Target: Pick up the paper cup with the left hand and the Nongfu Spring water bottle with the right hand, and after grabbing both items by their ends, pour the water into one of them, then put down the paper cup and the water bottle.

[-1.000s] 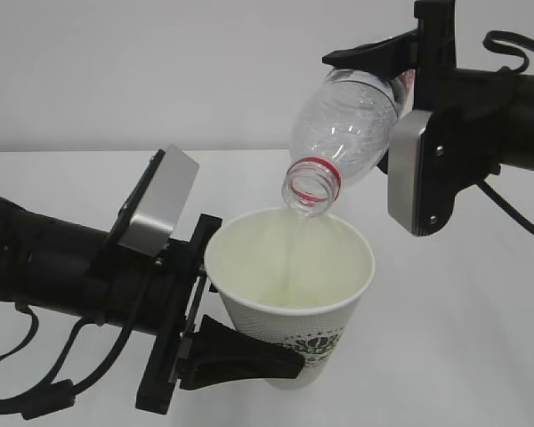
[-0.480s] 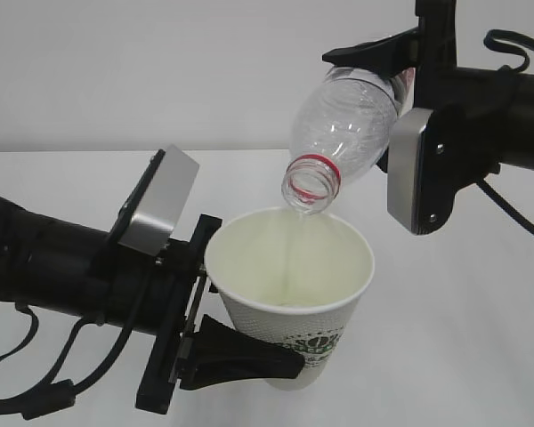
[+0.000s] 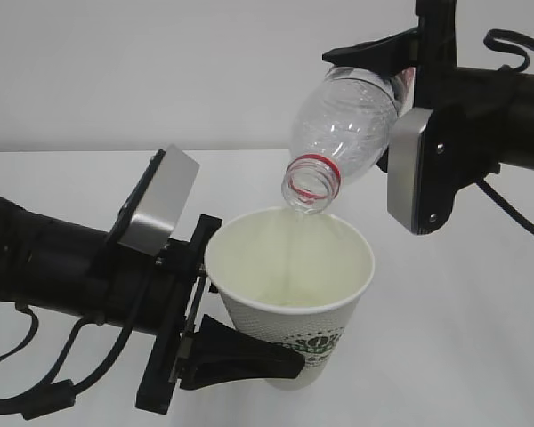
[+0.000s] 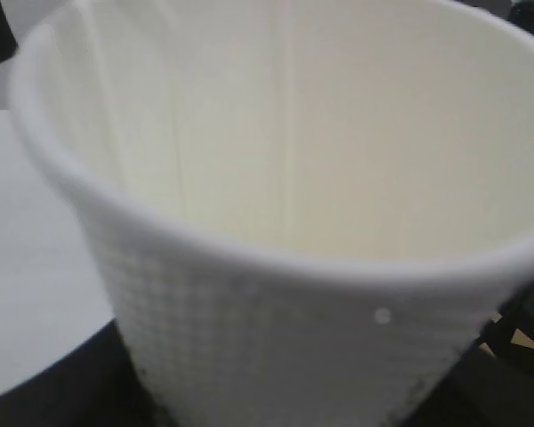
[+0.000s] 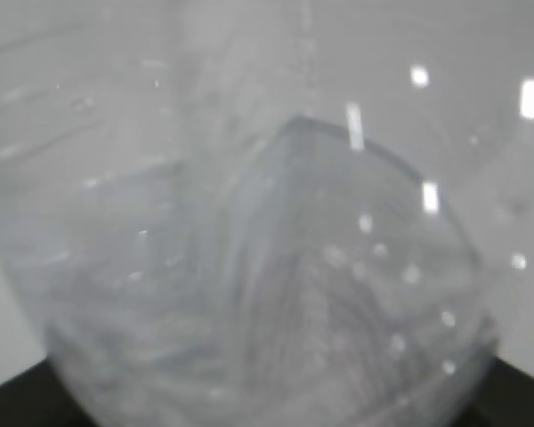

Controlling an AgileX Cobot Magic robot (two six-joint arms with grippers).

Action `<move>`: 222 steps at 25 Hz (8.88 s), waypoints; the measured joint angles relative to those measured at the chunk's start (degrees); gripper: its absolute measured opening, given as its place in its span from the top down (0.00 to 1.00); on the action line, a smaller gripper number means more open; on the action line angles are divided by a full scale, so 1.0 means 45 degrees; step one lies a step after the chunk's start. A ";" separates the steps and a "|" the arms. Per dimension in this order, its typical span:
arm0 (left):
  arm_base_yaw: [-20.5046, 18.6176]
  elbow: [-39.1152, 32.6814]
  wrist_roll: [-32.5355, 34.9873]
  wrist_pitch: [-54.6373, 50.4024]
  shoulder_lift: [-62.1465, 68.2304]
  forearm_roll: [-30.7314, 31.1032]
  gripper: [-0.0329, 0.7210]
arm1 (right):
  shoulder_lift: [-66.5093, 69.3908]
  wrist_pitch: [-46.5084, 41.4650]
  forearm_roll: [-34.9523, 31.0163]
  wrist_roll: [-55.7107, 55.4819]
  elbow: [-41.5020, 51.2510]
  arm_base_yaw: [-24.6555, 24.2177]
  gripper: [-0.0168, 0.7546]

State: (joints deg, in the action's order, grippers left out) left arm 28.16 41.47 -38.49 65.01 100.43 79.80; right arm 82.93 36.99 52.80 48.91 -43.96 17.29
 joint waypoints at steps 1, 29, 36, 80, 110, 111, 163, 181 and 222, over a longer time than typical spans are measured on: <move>0.0000 0.0000 0.0000 0.0000 0.0000 0.0000 0.31 | 0.0000 0.0000 0.0000 0.0000 0.0000 0.0000 0.34; 0.0000 0.0000 -0.0027 0.0000 0.0000 -0.0024 0.32 | 0.0000 0.0095 0.0000 0.0000 -0.0015 0.0000 0.34; 0.0510 0.0000 -0.0027 -0.0040 0.0000 -0.0090 0.32 | 0.0000 0.0115 -0.0022 0.0159 -0.0030 0.0000 0.34; 0.0510 0.0000 -0.0027 -0.0137 0.0000 -0.0537 0.32 | 0.0000 0.0174 -0.0193 0.0290 -0.0030 0.0000 0.34; 0.0510 0.0000 -0.0032 -0.0403 0.0000 -0.0236 0.32 | 0.0000 0.0377 -0.0230 0.0290 -0.0030 0.0000 0.34; 0.0510 0.0000 -0.0032 -0.0403 0.0000 -0.0236 0.32 | 0.0000 0.0377 -0.0230 0.0290 -0.0030 0.0000 0.34; 0.0510 0.0000 -0.0032 -0.0429 0.0000 -0.0284 0.32 | 0.0000 0.0423 -0.0339 0.0584 -0.0030 0.0000 0.34; 0.0510 0.0000 -0.0032 -0.0429 0.0000 -0.0309 0.32 | -0.0022 0.0446 -0.0376 0.0584 -0.0030 0.0000 0.34; 0.0510 0.0000 -0.0032 -0.0431 0.0000 -0.0309 0.32 | -0.0022 0.0463 -0.0396 0.0790 -0.0030 0.0000 0.34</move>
State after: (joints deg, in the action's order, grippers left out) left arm 30.45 41.47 -38.63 63.07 100.43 78.41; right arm 82.83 39.07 51.02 52.47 -44.10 17.29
